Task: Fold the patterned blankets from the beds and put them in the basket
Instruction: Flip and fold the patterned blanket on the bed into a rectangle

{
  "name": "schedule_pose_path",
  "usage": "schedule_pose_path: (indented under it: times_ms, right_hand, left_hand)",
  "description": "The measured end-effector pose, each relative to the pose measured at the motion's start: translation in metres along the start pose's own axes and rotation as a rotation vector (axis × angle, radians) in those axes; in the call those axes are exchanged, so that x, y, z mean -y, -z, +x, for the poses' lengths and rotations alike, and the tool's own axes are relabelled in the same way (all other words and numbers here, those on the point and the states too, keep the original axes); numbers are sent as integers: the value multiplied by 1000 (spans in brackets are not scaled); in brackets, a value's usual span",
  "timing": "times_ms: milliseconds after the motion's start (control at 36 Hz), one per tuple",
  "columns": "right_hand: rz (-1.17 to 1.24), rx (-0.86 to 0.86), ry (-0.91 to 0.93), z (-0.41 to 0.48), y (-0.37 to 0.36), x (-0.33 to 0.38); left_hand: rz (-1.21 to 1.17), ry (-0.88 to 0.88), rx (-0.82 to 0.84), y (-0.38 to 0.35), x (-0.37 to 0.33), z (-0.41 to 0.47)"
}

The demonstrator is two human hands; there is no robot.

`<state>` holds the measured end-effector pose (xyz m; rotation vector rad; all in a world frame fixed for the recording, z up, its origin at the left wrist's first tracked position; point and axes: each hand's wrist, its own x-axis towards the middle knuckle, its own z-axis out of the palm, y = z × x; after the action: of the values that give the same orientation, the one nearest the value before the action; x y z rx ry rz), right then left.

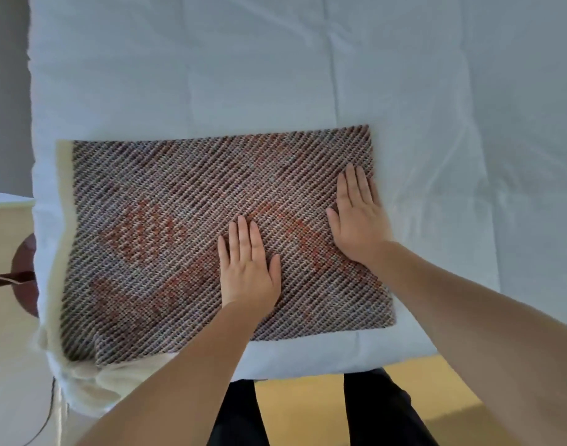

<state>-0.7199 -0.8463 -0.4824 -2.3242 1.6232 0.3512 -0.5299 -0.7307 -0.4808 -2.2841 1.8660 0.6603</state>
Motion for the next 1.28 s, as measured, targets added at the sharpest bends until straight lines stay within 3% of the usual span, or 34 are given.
schedule_pose_path:
  times_ms: [306,611,694,889,1111,1278]
  right_hand:
    - [164,93,9,-134,-65,-8]
    - [767,-146,-193,-19,29,-37]
    - [918,-115,-289,8,50,-40]
    - [1182,168,-349,27,87,-41]
    - [1132,229,-161,6,147,29]
    - [1119,210,-179,-3,186,96]
  left_hand:
    - [46,-217,-13,-28,-36,-19]
    - [-2,-299,22,-47,-96,-27]
    - [-6,-316,39,-50,-119,-29]
    - [-107,-240,118,-28,-141,-45]
    - [-312,-79,84,44,-122,-76]
    - [-476,82,73,103,-83,-104]
